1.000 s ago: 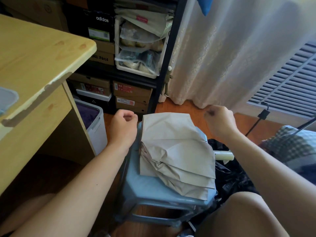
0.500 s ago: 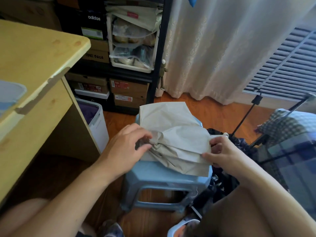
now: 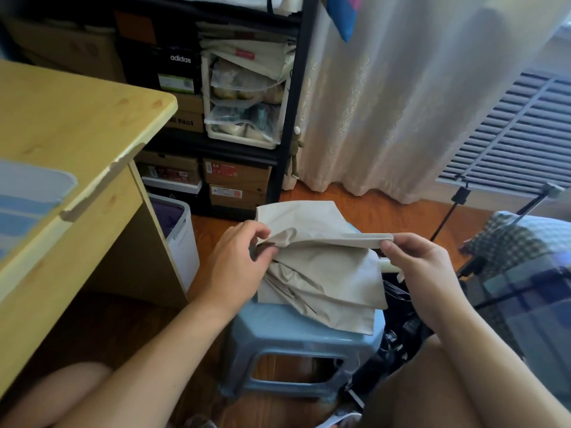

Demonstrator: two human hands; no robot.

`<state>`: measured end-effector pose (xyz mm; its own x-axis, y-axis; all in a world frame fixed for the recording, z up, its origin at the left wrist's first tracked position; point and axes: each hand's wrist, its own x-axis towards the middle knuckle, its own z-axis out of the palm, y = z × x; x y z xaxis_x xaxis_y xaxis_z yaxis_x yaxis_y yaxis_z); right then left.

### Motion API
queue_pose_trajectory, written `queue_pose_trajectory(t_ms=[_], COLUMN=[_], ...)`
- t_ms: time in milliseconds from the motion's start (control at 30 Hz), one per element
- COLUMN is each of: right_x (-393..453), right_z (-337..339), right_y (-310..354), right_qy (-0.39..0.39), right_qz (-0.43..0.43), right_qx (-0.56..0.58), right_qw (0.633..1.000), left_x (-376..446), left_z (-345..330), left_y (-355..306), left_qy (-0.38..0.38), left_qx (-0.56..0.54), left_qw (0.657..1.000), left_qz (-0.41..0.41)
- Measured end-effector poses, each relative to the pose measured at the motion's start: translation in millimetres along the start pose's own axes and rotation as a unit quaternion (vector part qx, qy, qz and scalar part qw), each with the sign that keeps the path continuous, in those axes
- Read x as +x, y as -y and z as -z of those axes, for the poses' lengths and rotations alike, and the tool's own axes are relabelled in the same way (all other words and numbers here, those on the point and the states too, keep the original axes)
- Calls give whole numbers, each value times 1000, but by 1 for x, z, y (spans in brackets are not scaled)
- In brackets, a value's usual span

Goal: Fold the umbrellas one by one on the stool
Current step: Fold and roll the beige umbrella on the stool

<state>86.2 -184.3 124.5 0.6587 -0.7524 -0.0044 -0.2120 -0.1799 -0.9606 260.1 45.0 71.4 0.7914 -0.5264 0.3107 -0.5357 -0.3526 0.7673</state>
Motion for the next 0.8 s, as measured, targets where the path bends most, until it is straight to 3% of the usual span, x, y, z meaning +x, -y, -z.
queue_pose_trajectory(t_ms=[233,567,800], right_x=[25,32,32], right_z=[0,-8,-10], right_y=[13,5,3], right_qy=[20,5,26], right_qz=[21,13,13], right_qx=[-24,25,26], right_qw=[999,1000,999], left_x=[6,4,4], left_z=[-4,-14,-15], left_y=[-6,-11,-27], left_qy=[-46,-41,-66], left_qx=[-22,-47,-140], left_qw=[996,996,987], left_qz=[68,58,38])
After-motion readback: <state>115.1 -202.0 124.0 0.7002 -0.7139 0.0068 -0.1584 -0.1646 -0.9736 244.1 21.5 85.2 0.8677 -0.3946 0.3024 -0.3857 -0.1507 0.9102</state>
